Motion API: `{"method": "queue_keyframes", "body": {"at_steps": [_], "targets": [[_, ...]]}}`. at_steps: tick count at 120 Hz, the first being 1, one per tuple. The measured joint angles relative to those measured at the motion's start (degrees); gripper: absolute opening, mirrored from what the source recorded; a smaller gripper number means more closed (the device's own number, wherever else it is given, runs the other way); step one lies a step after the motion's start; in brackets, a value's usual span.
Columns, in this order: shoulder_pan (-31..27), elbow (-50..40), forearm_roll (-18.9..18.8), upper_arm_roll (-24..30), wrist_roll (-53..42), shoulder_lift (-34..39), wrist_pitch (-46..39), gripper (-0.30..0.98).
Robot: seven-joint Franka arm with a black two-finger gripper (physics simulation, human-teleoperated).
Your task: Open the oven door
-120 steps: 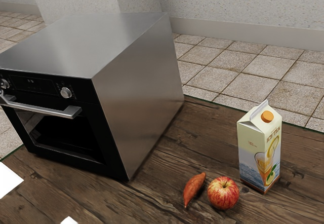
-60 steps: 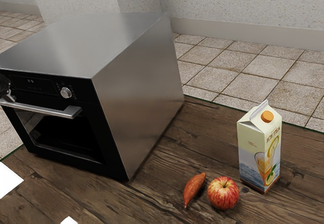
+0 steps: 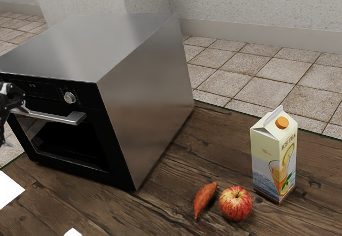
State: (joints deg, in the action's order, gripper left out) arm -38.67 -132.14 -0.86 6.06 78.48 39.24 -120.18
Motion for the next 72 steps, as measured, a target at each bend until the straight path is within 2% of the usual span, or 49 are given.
{"method": "queue_keyframes", "body": {"at_steps": [29,72], "targets": [[0.1,2.1,1.0,0.5,-2.4,-5.3,-4.7,0.69],[0.0,-3.7,3.7,0.5,-4.8,-4.2,-7.5,0.68]]}}
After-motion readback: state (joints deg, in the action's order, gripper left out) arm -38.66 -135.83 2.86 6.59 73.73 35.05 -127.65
